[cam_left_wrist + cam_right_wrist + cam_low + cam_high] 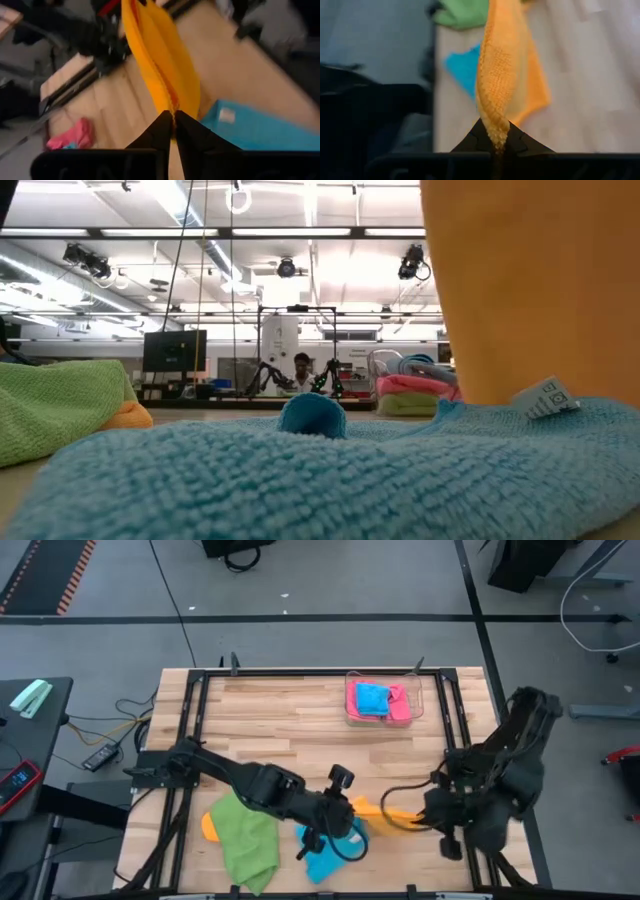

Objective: Fold microfiber towels
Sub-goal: Fold the right yellow towel

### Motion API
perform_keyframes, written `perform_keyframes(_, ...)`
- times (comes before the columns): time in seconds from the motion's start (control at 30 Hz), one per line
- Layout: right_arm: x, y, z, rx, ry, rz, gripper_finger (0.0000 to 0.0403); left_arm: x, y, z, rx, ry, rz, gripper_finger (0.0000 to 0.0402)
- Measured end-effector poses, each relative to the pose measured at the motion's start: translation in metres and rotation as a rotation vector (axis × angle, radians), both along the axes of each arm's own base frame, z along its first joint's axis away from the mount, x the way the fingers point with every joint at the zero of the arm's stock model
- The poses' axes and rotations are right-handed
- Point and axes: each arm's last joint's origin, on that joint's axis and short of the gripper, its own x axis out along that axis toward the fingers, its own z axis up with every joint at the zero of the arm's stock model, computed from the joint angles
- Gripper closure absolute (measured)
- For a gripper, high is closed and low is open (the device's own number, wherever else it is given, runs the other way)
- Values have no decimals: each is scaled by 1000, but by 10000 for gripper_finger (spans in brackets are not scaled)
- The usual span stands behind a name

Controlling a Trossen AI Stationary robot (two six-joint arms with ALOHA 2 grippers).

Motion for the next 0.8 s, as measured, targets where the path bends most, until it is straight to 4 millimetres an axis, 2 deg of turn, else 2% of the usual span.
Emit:
perform_keyframes(0.17, -11, -5, 25, 227, -47, 111, 397, -9, 4, 18, -146, -21, -71, 383)
perform_keyframes(0.33, -14, -7, 37, 322, -85, 180, 397, -15, 3, 29, -314, -9, -113, 390)
perform_keyframes(0.47, -7, 8, 40, 419, -105, 263, 397, -16, -4, 32, -442, 10, -199, 370)
perform_keyframes(0.57, 1, 24, 35, 442, -108, 306, 397, -19, -12, 33, -473, 17, -216, 365)
perform_keyframes(0.8, 16, 59, 18, 521, -64, 372, 397, -26, -37, 38, -528, -25, -325, 391)
